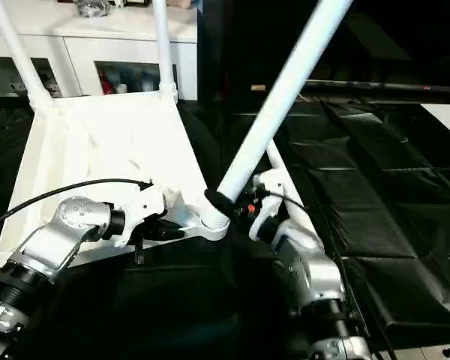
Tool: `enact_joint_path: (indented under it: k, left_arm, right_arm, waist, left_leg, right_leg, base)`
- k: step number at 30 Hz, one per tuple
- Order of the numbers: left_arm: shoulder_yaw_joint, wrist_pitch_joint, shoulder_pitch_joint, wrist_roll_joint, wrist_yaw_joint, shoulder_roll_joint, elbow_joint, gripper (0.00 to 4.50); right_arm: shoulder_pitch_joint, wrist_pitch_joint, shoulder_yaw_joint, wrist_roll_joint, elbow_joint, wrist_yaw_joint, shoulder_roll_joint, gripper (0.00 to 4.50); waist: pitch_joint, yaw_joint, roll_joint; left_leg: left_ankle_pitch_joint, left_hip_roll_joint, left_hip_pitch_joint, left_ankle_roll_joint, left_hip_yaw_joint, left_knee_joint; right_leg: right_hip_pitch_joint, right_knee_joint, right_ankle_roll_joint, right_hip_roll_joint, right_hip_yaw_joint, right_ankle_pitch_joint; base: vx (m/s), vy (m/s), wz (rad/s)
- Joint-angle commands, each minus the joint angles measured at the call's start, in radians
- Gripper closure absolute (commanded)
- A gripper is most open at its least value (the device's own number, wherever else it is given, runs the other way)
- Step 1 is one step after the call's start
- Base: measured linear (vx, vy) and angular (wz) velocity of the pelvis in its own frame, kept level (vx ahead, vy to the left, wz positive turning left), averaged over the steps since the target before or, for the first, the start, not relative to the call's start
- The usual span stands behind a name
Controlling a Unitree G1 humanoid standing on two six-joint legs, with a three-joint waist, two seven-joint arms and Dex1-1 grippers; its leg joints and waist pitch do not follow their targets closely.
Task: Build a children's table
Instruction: Insert table leg to table base
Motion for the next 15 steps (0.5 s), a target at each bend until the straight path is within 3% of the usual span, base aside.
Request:
enact_joint_path:
  k: [1,4,7,10,11,14,15]
  left_arm:
    - [0.01,-0.022,-0.044,0.019,0.018,-0.003,-0.004,4.5]
    - [0.009,-0.022,-0.043,0.02,0.019,-0.005,-0.005,4.5]
    - [0.008,-0.024,-0.037,0.02,0.014,0.001,-0.011,4.5]
    - [0.004,-0.034,-0.027,0.023,0.003,0.013,-0.02,4.5]
    - [0.003,-0.036,-0.024,0.023,0.001,0.016,-0.024,4.5]
    - [0.002,-0.038,-0.016,0.023,-0.004,0.021,-0.034,4.5]
    - [0.001,-0.038,-0.014,0.024,-0.004,0.022,-0.036,4.5]
  right_arm:
    - [0.039,0.02,0.041,-0.062,0.038,-0.009,-0.012,2.6]
    - [0.042,0.014,0.056,-0.073,0.039,-0.007,-0.016,2.6]
    - [0.029,0.024,0.077,-0.09,0.046,-0.005,-0.02,2.6]
    - [0.003,0.043,0.091,-0.099,0.052,0.012,-0.027,2.6]
    - [-0.009,0.053,0.096,-0.101,0.056,0.019,-0.031,2.6]
    - [-0.041,0.082,0.105,-0.102,0.069,0.043,-0.039,2.6]
    - [-0.051,0.098,0.111,-0.105,0.072,0.054,-0.046,2.6]
  waist:
    - [-0.05,-0.009,0.016]
    - [-0.052,-0.008,0.018]
    - [-0.05,-0.008,0.017]
    - [-0.05,-0.012,0.006]
    - [-0.05,-0.011,0.009]
    - [-0.049,-0.013,0.002]
    - [-0.05,-0.014,-0.006]
  left_leg:
    - [-0.566,0.01,0.04,-0.075,-0.01,-0.092]
    - [-0.543,0.011,0.037,-0.072,-0.01,-0.097]
    - [-0.544,0.011,0.039,-0.069,-0.008,-0.098]
    - [-0.538,0.01,0.035,-0.066,-0.008,-0.098]
    - [-0.532,0.01,0.034,-0.066,-0.009,-0.099]
    - [-0.522,0.01,0.035,-0.061,-0.007,-0.097]
    - [-0.514,0.011,0.033,-0.059,-0.006,-0.097]
  right_leg:
    - [0.006,-0.11,-0.137,-0.029,0.011,-0.499]
    - [0.012,-0.11,-0.14,-0.029,0.01,-0.471]
    - [0.009,-0.111,-0.144,-0.028,0.011,-0.461]
    - [0.012,-0.113,-0.135,-0.029,0.01,-0.489]
    - [0.013,-0.11,-0.134,-0.03,0.01,-0.491]
    - [0.01,-0.114,-0.127,-0.031,0.011,-0.514]
    - [0.011,-0.113,-0.126,-0.031,0.01,-0.514]
  base:
    - [0.0,0.0,0.0]
    - [0.0,0.0,0.0]
    - [0.0,0.0,0.0]
    - [0.0,0.0,0.0]
    - [0.0,0.0,0.0]
    - [0.0,0.0,0.0]
    - [0.0,0.0,0.0]
